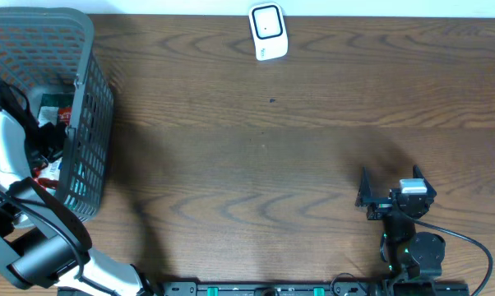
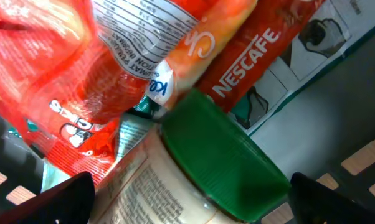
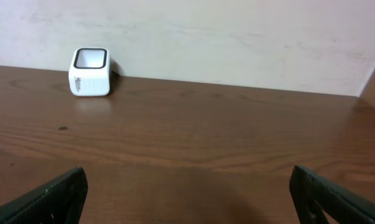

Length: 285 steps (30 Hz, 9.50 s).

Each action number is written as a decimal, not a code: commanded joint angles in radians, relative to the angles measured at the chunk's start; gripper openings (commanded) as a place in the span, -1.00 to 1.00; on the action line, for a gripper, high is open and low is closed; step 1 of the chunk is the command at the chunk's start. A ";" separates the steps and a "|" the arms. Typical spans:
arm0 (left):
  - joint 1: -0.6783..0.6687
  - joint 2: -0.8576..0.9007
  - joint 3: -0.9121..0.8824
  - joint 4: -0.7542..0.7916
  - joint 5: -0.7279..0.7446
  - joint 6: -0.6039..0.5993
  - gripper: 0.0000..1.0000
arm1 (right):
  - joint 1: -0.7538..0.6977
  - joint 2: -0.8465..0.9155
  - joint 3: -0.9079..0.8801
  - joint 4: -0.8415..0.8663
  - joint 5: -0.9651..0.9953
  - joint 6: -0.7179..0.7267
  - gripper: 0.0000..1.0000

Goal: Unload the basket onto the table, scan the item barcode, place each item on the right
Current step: 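Reach the left gripper into the basket and grasp the green-capped jar, then carry the jar toward the scanner and set it on the table, then reach the left gripper into the basket and grasp the red snack bag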

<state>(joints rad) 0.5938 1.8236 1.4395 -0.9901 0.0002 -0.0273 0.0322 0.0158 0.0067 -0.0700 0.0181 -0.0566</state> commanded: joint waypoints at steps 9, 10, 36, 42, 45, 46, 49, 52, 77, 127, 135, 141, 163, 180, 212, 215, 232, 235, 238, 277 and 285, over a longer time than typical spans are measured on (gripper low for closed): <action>0.003 0.010 -0.045 -0.013 -0.011 -0.039 0.75 | 0.000 -0.003 -0.001 -0.003 -0.001 -0.009 0.99; 0.003 0.012 -0.045 -0.013 -0.011 -0.039 0.75 | 0.000 -0.003 -0.001 -0.003 -0.001 -0.009 0.99; 0.003 -0.050 0.006 0.002 -0.008 -0.061 0.34 | 0.000 -0.003 -0.001 -0.003 -0.001 -0.009 0.99; 0.003 -0.187 0.031 0.044 -0.009 -0.061 0.26 | 0.000 -0.003 -0.001 -0.003 -0.001 -0.009 0.99; 0.003 -0.294 0.033 0.094 -0.008 -0.061 0.26 | 0.000 -0.003 -0.001 -0.003 -0.001 -0.009 0.99; 0.002 -0.374 0.033 0.121 -0.008 -0.061 0.26 | 0.000 -0.003 -0.001 -0.003 -0.001 -0.009 0.98; -0.007 -0.507 0.033 0.164 -0.008 -0.073 0.27 | 0.000 -0.003 -0.001 -0.003 -0.001 -0.009 0.99; -0.031 -0.637 0.033 0.212 -0.007 -0.120 0.28 | 0.000 -0.003 -0.001 -0.003 -0.001 -0.009 0.99; -0.773 -0.716 -0.131 0.109 0.506 -0.177 0.29 | 0.000 -0.003 -0.001 -0.003 -0.001 -0.009 0.99; -1.342 0.131 -0.145 0.528 -0.098 -0.468 0.47 | 0.000 -0.003 -0.001 -0.003 -0.001 -0.009 0.99; -1.342 0.130 -0.145 0.528 -0.095 -0.468 0.90 | 0.000 -0.003 -0.001 -0.003 -0.001 -0.009 0.98; -1.342 0.122 -0.137 0.525 -0.096 -0.464 0.93 | 0.000 -0.003 -0.001 -0.003 -0.001 -0.009 0.99; -1.331 -0.082 -0.118 0.517 -0.177 -0.320 0.93 | 0.000 -0.003 -0.001 -0.003 -0.001 -0.009 0.99; -0.919 -0.335 0.337 -0.084 -0.148 -0.144 0.94 | 0.000 -0.003 -0.001 -0.003 -0.001 -0.009 0.99; -0.008 0.063 0.364 -0.166 -0.150 -0.145 0.54 | 0.000 -0.003 -0.001 -0.003 -0.001 -0.009 0.99; -0.007 0.110 0.364 -0.156 -0.173 -0.137 0.54 | 0.000 -0.003 -0.001 -0.003 -0.001 -0.009 0.98; 0.017 0.341 0.364 -0.142 -0.204 -0.114 0.52 | 0.000 -0.003 -0.001 -0.003 -0.001 -0.009 0.99; 0.026 0.342 0.364 -0.137 -0.203 -0.115 0.22 | 0.000 -0.003 -0.001 -0.003 -0.001 -0.009 0.99; 0.037 0.342 0.364 -0.129 -0.203 -0.115 -0.16 | 0.000 -0.003 -0.001 -0.003 -0.001 -0.009 0.98; -0.285 -0.595 0.393 -0.089 0.016 -0.176 -0.86 | 0.000 -0.003 -0.001 -0.003 -0.001 -0.009 0.98; -0.634 -0.650 0.385 -0.154 -0.080 -0.208 -0.86 | 0.000 -0.003 -0.001 -0.003 -0.001 -0.009 0.99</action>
<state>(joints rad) 0.0586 1.1599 1.8156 -1.1271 -0.0341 -0.2131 0.0322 0.0158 0.0067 -0.0696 0.0181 -0.0566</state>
